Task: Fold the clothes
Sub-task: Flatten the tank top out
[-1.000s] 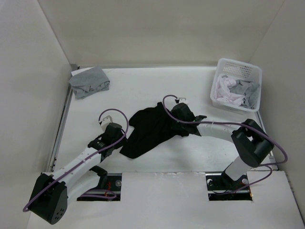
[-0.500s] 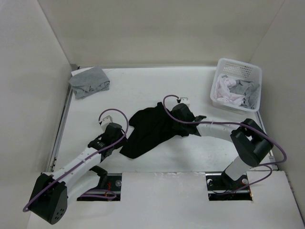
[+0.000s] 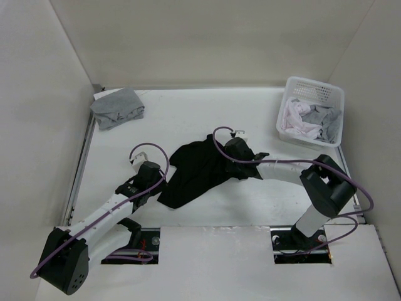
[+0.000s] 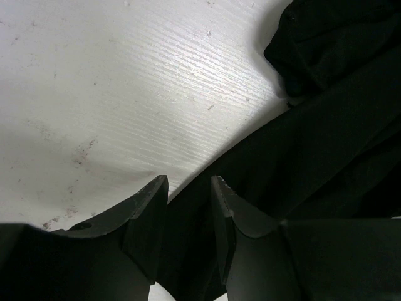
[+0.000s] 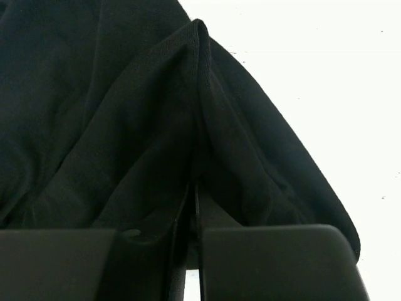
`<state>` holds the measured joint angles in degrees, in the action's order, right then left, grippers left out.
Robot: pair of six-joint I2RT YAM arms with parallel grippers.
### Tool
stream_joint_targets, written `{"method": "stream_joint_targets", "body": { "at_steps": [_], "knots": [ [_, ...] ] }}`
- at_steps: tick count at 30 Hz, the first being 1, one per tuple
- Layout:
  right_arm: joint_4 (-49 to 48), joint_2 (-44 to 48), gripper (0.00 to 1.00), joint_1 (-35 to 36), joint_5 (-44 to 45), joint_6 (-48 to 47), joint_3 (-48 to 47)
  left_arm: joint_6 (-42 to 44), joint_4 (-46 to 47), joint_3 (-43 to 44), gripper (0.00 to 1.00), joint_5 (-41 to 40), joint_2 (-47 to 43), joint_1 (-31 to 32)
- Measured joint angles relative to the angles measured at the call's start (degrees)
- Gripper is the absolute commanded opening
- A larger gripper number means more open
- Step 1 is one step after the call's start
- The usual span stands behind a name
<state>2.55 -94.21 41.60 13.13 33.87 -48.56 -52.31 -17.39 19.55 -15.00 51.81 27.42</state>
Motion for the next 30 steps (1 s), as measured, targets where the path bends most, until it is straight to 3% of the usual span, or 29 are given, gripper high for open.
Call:
{"method": "stream_joint_targets", "body": {
  "at_steps": [5, 12, 16, 17, 19, 24, 30],
  "knots": [
    [0.9, 4.0, 0.08, 0.0, 0.0, 0.0, 0.9, -0.1, -0.2, 0.0, 0.32, -0.3, 0.0, 0.0],
    [2.4, 23.9, 0.08, 0.2, -0.5, 0.9, 3.3, -0.2, -4.9, 0.5, 0.36, -1.4, -1.2, 0.8],
    [3.0, 33.0, 0.08, 0.9, -1.6, 3.3, 9.6, -0.5, -10.0, 2.9, 0.37, -2.4, -1.3, 0.9],
    [7.0, 39.3, 0.07, 1.1, -2.2, 6.1, 16.2, -0.6, -13.6, 4.6, 0.38, -2.6, -1.3, 1.0],
    [8.5, 40.6, 0.07, 1.2, -2.3, 7.1, 17.3, -1.0, -14.9, 4.9, 0.38, -2.6, -1.3, 1.3],
    [17.1, 56.4, 0.07, 3.7, -1.8, 13.1, 23.5, -4.0, -20.9, 5.7, 0.32, -2.3, -1.4, 4.6],
    [21.0, 60.9, 0.07, 4.4, 0.1, 16.8, 24.0, -6.9, -24.0, 5.7, 0.34, -2.0, -1.4, 8.1]
  ]
}}
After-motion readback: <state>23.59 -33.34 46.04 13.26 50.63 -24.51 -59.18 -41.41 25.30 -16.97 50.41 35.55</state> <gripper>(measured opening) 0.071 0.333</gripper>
